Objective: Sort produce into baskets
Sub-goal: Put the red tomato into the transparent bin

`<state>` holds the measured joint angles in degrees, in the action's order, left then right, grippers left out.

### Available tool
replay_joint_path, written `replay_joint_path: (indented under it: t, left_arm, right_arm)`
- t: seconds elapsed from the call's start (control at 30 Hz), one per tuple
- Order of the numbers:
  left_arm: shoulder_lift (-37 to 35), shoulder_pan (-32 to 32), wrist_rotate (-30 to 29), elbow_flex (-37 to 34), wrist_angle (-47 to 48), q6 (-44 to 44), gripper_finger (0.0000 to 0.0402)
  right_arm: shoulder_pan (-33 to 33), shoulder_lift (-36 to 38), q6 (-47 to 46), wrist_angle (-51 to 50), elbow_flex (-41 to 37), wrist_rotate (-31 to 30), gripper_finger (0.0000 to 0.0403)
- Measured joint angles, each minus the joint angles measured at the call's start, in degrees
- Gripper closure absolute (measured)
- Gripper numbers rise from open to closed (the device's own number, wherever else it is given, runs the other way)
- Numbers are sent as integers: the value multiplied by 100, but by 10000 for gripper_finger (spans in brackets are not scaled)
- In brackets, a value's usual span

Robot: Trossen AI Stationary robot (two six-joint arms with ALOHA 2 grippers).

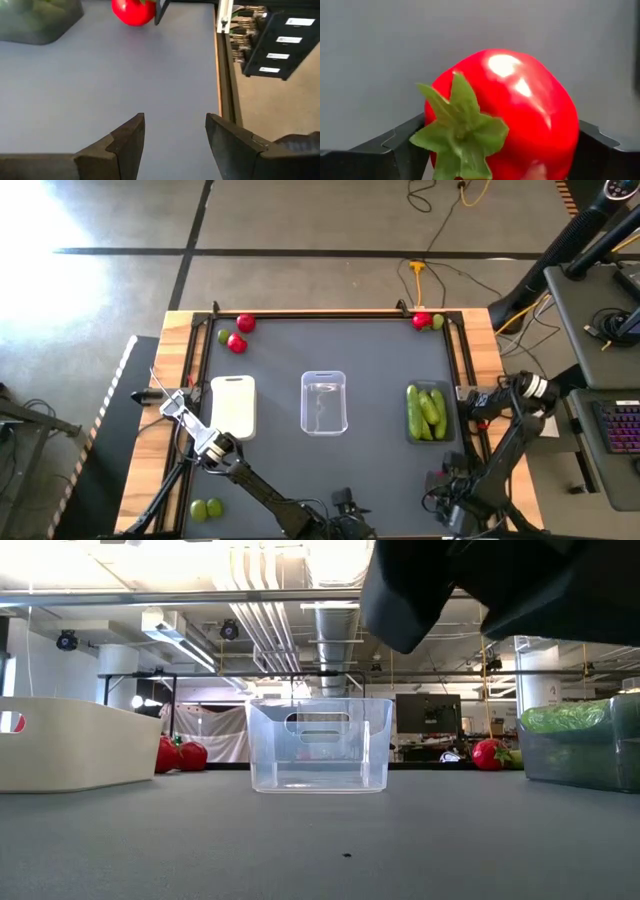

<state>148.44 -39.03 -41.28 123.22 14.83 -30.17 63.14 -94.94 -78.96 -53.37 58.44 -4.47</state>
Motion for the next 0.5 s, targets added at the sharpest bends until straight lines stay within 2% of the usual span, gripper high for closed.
replay_joint_path:
  t: [0.13, 0.27, 0.4, 0.5]
  left_arm:
    - [-32, -14, -234, 0, 89, 106, 208]
    - [-167, -90, -553, -2, 706, -15, 210]
    - [-267, -208, -891, 52, 1705, -597, 211]
    - [-329, -214, -764, 71, 2309, -896, 211]
  right_arm:
    - [-46, -36, 56, 15, -38, -132, 97]
    - [-198, -32, 240, -9, 176, -329, 120]
    - [-520, -27, 873, 11, 815, -828, 120]
    - [-1001, -14, 1715, 51, 1343, -1302, 117]
